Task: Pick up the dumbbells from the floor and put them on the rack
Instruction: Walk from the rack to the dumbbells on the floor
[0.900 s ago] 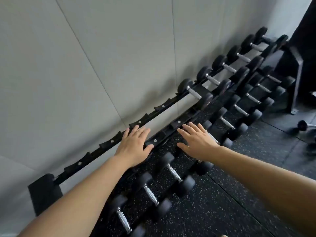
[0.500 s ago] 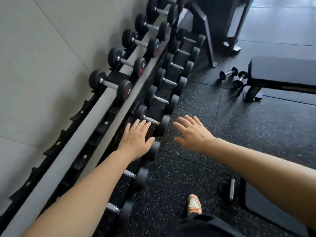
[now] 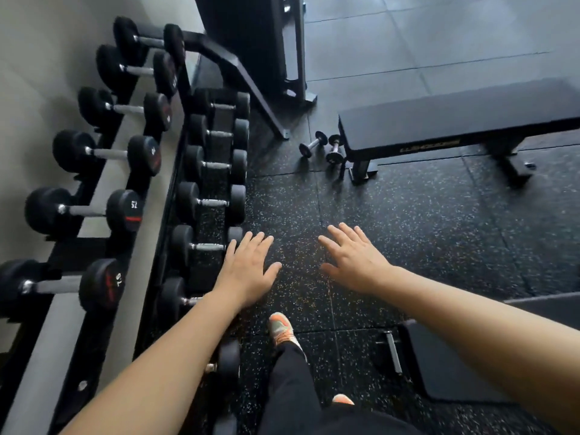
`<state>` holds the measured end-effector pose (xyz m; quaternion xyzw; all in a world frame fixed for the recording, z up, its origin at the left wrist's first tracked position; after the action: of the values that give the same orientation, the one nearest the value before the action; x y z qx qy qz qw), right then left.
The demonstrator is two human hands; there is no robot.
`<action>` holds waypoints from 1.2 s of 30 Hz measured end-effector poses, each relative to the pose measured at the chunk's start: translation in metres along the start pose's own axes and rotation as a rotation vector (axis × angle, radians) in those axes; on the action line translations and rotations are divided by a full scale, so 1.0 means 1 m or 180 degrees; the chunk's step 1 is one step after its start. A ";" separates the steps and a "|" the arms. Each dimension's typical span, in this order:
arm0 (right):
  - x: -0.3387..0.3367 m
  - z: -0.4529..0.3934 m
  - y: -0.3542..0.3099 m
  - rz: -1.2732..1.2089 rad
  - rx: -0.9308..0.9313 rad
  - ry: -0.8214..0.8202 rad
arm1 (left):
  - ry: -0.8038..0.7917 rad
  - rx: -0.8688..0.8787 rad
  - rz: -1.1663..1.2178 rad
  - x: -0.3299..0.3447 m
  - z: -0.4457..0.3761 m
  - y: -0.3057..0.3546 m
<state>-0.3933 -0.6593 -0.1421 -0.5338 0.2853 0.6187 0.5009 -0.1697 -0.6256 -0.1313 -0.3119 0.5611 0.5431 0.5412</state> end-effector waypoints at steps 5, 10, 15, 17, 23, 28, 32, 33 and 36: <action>-0.022 -0.073 0.011 0.0022 0.0370 0.0071 | -0.0105 0.0303 0.0011 -0.023 -0.089 -0.039; -0.039 -0.139 0.020 -0.0071 0.0716 0.0045 | -0.0263 0.0510 0.0029 -0.042 -0.169 -0.079; -0.054 -0.198 0.036 -0.0095 0.0934 0.0044 | -0.0386 0.0723 -0.0026 -0.055 -0.242 -0.099; -0.060 -0.225 0.045 -0.0084 0.0978 0.0040 | -0.0431 0.0803 -0.0034 -0.058 -0.272 -0.105; -0.072 -0.318 0.086 -0.0042 0.0966 0.0029 | -0.0595 0.0900 -0.0096 -0.065 -0.377 -0.118; -0.091 -0.409 0.130 -0.0091 0.0870 -0.0076 | -0.0745 0.0749 -0.0204 -0.077 -0.474 -0.134; -0.106 -0.476 0.158 -0.0080 0.0786 -0.0196 | -0.0913 0.0756 -0.0232 -0.083 -0.545 -0.146; -0.110 -0.492 0.165 -0.0095 0.0779 -0.0212 | -0.0941 0.0769 -0.0283 -0.084 -0.564 -0.149; -0.120 -0.538 0.183 -0.0192 0.0835 -0.0285 | -0.0965 0.0744 -0.0266 -0.087 -0.616 -0.158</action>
<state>-0.3699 -1.2358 -0.2061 -0.4438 0.3249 0.5839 0.5971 -0.1678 -1.2638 -0.2001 -0.1847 0.5190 0.4921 0.6741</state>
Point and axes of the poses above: each hand's wrist, its own z-axis away from the middle knuckle, its own x-axis out of the palm, y = z × x, the point moved 5 cm from there along -z, towards the middle knuckle, and after that the axes turned 8 degrees about x, right-handed, at the moved point
